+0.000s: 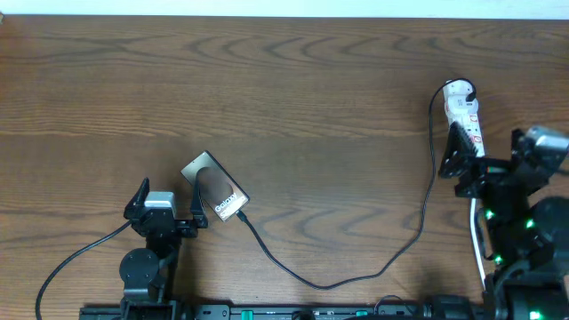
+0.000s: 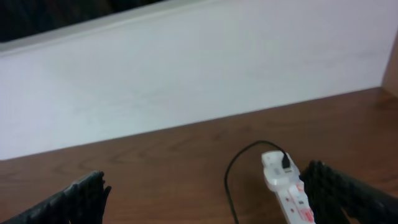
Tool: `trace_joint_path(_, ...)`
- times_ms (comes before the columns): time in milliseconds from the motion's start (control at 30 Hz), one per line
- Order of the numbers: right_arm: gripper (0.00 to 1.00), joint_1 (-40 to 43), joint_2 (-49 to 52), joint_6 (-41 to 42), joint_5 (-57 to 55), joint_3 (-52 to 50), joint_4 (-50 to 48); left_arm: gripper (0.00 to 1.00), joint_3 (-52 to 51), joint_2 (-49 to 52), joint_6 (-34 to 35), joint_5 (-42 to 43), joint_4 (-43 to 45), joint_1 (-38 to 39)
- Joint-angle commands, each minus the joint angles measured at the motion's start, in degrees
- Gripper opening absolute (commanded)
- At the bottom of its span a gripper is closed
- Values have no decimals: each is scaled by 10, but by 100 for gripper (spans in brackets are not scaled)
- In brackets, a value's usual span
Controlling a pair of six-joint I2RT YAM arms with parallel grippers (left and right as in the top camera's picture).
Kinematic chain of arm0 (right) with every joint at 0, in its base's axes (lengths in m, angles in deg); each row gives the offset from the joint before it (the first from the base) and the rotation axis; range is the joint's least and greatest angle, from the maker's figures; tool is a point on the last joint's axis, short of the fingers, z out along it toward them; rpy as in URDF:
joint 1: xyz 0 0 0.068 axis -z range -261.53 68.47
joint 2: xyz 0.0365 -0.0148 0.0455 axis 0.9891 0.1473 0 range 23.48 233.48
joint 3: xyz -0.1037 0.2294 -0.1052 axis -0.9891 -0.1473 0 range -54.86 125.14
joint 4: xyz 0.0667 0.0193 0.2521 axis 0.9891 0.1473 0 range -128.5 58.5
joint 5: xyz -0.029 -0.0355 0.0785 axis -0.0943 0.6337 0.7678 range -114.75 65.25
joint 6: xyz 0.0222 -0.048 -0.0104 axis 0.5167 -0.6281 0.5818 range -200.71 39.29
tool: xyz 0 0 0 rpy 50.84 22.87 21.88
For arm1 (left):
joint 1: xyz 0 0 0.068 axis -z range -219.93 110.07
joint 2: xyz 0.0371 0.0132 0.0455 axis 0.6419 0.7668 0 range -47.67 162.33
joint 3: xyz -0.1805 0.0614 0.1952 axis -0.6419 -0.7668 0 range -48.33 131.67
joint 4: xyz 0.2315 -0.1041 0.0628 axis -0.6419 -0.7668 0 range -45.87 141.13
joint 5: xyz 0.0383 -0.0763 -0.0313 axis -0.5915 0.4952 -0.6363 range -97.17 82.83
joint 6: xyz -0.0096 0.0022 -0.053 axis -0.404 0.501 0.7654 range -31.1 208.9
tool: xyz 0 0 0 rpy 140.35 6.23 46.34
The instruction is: Plug charger to phone and switch on socket
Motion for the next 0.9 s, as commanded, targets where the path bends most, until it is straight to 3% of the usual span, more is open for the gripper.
trace_joint_path(0,99,-9,-28,4,-4,-43,-27,92,-7,-5,-8,20,-22,2)
trace_joint_path(867,99,-12,-257,4,-4,-374,-256,92,-7,-5,-8,20,-22,2)
